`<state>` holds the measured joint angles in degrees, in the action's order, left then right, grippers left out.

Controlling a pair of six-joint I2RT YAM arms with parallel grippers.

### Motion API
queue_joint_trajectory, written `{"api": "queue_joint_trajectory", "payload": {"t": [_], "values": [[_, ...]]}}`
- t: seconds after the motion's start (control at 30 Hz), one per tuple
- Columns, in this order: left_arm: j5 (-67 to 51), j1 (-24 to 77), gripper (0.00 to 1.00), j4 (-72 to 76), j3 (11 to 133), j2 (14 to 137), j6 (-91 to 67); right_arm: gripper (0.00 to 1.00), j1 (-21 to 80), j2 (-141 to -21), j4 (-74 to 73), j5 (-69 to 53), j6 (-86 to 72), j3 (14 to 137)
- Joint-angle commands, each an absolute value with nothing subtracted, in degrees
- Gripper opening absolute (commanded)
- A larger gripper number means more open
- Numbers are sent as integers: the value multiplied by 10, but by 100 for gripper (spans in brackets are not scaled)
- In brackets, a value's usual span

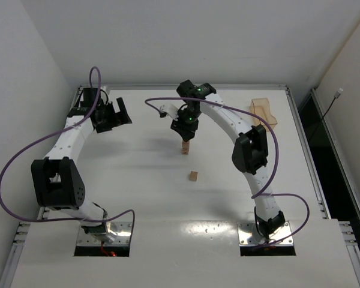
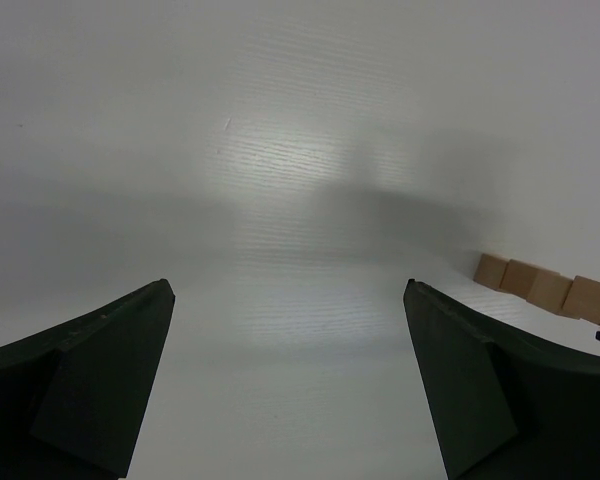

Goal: Build the wood block tower

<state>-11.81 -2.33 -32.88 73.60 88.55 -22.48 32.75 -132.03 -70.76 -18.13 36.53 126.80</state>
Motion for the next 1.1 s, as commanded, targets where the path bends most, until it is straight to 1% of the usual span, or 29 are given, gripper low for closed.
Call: {"api": "queue_joint_trajectory", "payload": {"t": [0.0,0.13,0.17,0.2,0.3,0.33,0.37,0.4,0.43,0.47,0.53,0.57,0.67,0.7,0.73,0.8,0.83,0.87,0.9,0.93,0.97,1.0,1.07], "values": [[-126,-22,99,-316,751,889,-223,44,330,-1316,-710,-195,374,1286],[-126,-22,99,-316,751,889,-223,51,330,-1316,-715,-195,374,1286],[-126,-22,99,-316,751,889,-223,55,330,-1316,-715,-195,374,1286],[-126,-22,99,-316,751,889,-223,57,330,-1316,-708,-195,368,1286],[-126,-22,99,-316,751,883,-223,59,330,-1296,-671,-195,357,1274],[-126,-22,99,-316,751,883,-223,61,330,-1271,-655,-195,346,1252],[-126,-22,99,-316,745,877,-223,66,330,-1254,-634,-195,339,1236],[-126,-22,99,-316,745,877,-223,73,325,-1235,-588,-203,339,1197],[-126,-22,99,-316,739,871,-223,85,325,-1190,-559,-214,324,1172],[-126,-22,99,-310,739,866,-223,100,325,-1167,-532,-221,323,1145],[-120,-22,99,-310,734,866,-218,100,320,-1125,-456,-226,310,1072],[-120,-22,99,-310,734,858,-218,100,320,-1095,-440,-226,309,1054],[-114,-22,99,-310,723,841,-218,100,315,-1063,-400,-231,286,1014],[-114,-22,99,-310,723,831,-218,100,315,-1033,-384,-231,273,984],[-114,-14,99,-310,717,831,-213,100,309,-1018,-352,-212,252,969],[-114,-1,99,-310,712,817,-201,100,301,-999,-336,-178,223,941],[-114,10,99,-310,704,803,-196,100,295,-990,-320,-107,204,926],[-108,43,99,-310,695,795,-176,100,287,-971,-296,-65,179,911],[-108,63,99,-310,690,786,-165,100,287,-959,-284,19,165,876],[-103,84,99,-310,685,776,-154,100,277,-945,-259,60,150,855],[-98,131,99,-310,676,757,-142,100,260,-918,-251,95,119,821],[-98,156,99,-310,671,749,-122,100,251,-905,-245,159,102,806],[-92,213,99,-310,658,743,-107,100,219,-879,-227,215,67,755]]}}
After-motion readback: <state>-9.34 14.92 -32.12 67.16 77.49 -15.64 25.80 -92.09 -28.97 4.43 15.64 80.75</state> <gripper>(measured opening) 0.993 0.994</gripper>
